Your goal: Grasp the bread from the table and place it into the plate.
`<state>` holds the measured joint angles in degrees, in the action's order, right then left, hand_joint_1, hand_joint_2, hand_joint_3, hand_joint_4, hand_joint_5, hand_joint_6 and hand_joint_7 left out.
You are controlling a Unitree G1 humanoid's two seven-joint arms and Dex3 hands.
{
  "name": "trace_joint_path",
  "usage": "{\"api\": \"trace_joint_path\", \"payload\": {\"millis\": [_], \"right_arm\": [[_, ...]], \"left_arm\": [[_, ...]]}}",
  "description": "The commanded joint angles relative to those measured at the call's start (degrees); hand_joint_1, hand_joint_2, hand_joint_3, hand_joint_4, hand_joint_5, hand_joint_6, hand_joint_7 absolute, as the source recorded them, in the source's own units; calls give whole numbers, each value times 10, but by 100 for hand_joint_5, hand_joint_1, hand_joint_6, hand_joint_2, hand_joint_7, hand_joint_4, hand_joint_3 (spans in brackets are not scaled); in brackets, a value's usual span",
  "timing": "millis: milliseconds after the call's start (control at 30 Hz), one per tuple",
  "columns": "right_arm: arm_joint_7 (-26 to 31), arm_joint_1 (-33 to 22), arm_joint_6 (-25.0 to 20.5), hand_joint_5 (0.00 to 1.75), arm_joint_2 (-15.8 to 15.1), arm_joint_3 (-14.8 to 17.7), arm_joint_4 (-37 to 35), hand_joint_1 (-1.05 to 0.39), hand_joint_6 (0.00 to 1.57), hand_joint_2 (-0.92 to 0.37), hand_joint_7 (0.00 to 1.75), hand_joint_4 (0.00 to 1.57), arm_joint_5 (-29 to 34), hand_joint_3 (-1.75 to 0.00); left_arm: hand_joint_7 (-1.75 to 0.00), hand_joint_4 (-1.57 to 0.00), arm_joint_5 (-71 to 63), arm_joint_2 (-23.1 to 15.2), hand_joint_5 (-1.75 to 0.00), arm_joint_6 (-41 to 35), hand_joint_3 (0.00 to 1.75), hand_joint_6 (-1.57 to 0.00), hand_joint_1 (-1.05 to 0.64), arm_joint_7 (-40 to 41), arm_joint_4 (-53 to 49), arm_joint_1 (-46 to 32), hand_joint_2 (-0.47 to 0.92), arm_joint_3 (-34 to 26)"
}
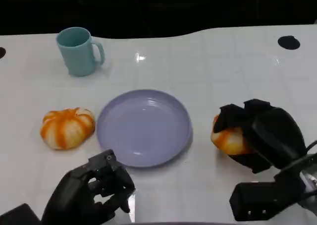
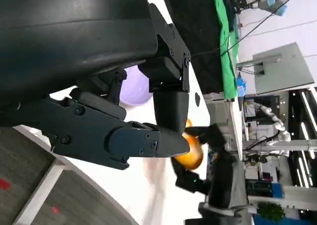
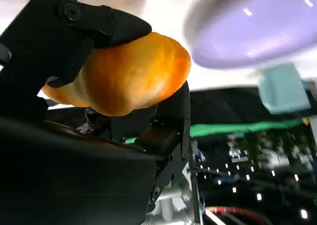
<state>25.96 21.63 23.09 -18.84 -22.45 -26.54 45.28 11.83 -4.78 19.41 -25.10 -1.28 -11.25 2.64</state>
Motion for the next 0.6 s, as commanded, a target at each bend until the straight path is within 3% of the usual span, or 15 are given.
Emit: {"api": "trace_joint_path", "payload": {"millis": [33, 400, 600], "right_arm": [[-30, 32, 9, 175, 18, 7, -7, -15, 73, -30, 174, 97, -37, -131], [-102, 109, 39, 175, 79, -9, -63, -18, 77, -28, 167, 97, -78, -141], [-112, 138, 38, 175, 116, -25, -97, -18, 75, -27, 170, 95, -77, -135]], "left_arm": [[-150, -67, 1, -5, -175, -5, 29, -61, -54, 5, 5, -1, 92, -4], [-152, -67, -10, -6, -175, -1, 30, -60, -52, 9, 6, -1, 92, -3], [-152, -66, -10, -3, -175, 2, 30, -59, -54, 4, 6, -3, 92, 0]]}}
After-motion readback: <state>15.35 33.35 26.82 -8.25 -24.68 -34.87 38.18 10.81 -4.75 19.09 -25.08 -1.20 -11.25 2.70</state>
